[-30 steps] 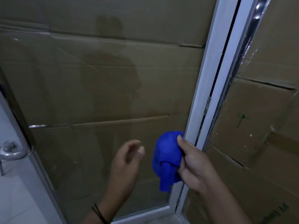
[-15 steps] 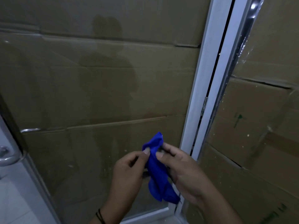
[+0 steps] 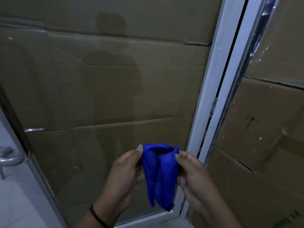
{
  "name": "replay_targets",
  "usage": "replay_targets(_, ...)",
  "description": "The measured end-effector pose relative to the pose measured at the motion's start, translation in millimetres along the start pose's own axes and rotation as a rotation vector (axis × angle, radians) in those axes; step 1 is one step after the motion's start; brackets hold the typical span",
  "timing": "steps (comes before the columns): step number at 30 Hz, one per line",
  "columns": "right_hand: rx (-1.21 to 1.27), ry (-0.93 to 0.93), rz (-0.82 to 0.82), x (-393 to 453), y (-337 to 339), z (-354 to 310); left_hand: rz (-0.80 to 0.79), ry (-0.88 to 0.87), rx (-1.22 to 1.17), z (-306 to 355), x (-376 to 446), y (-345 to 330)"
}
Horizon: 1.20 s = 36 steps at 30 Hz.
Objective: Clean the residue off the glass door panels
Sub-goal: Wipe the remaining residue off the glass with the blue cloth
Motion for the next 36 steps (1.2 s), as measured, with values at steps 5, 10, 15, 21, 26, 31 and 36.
replay_targets(5,-0.100,0.051,0.073,5.0,15.6,-22.4,0.144,-0.074,0.020,21.6,15.6,30.6)
replay_targets(10,-0.340,0.170,0.082,11.9,20.0,-53.3,0.218,-0.107,0.115,41.0,32.5,51.6)
replay_targets(15,-0.414,0.228,0.048,14.3,2.9,-66.1,0.225,-0.167,0.219,61.3,42.2,58.3)
replay_targets(21,-0.261,0.145,-0.019,14.6,-3.7,-64.5,0.131,-0.082,0.202,68.2,49.3,52.0)
replay_targets(26,-0.057,0.107,-0.070,16.4,-7.9,-67.7,-0.130,0.189,-0.116,50.3,39.5,33.4)
replay_targets(31,-0.683,0.088,0.064,19.9,0.2,-69.6,-0.173,0.287,-0.126,27.9,32.6,24.3)
replay_targets(36,-0.763,-0.026,-0.372,9.5,-41.1,-28.8,-0.322,0.040,0.299,43.8,26.3,0.3)
Point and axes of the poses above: each hand's wrist, its own x-axis towards the middle knuckle, its own y-axis out of the back of the hand, z = x × y, the point moved 7 cm from there along x, towards the middle knuckle, and after that the axes turned 7 degrees about x, right-handed, at the moved point
